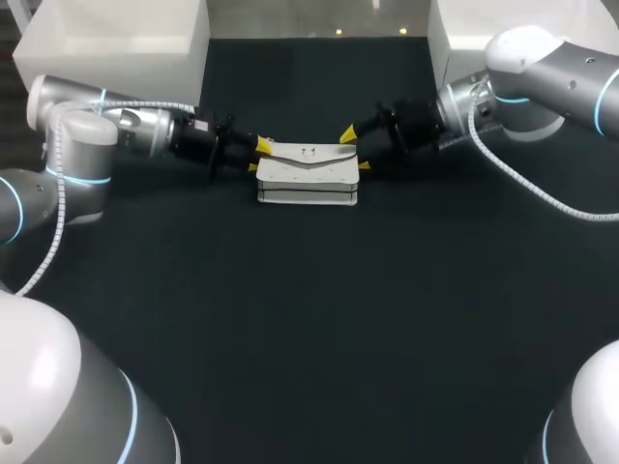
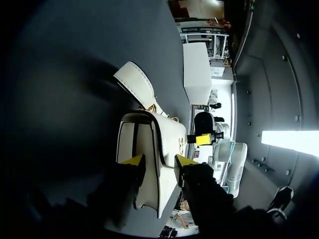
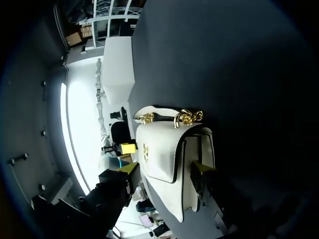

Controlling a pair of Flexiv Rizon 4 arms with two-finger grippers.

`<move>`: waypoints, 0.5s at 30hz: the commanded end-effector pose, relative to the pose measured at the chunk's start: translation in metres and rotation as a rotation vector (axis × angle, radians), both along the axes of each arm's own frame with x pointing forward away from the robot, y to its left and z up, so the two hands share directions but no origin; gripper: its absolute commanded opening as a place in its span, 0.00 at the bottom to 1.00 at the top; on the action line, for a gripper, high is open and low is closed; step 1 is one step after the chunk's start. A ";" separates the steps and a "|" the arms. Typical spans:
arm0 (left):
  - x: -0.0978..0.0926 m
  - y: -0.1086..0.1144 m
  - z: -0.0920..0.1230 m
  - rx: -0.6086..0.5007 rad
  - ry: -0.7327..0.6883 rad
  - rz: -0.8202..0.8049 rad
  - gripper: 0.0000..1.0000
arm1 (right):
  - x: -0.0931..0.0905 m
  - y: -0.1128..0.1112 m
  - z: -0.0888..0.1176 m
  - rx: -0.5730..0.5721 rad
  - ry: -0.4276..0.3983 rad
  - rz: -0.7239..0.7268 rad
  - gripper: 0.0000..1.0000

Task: Pick up the bag, open it, inspect its contents, close it, and place it on the opposite side

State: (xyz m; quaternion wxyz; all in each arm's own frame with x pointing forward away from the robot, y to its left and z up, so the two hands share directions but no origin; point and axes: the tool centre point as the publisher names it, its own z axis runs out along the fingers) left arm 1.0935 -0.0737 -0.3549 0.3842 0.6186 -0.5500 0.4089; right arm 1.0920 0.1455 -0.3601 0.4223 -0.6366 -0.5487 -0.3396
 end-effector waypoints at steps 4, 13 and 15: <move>0.003 -0.002 -0.007 0.000 0.010 0.006 0.29 | 0.002 0.006 -0.010 0.002 0.021 0.005 0.44; 0.002 -0.001 -0.010 0.004 0.017 0.008 0.00 | -0.003 0.002 -0.014 0.001 0.031 -0.002 0.00; 0.001 -0.001 -0.009 0.002 0.014 0.007 0.00 | -0.004 0.002 -0.013 0.003 0.027 -0.003 0.00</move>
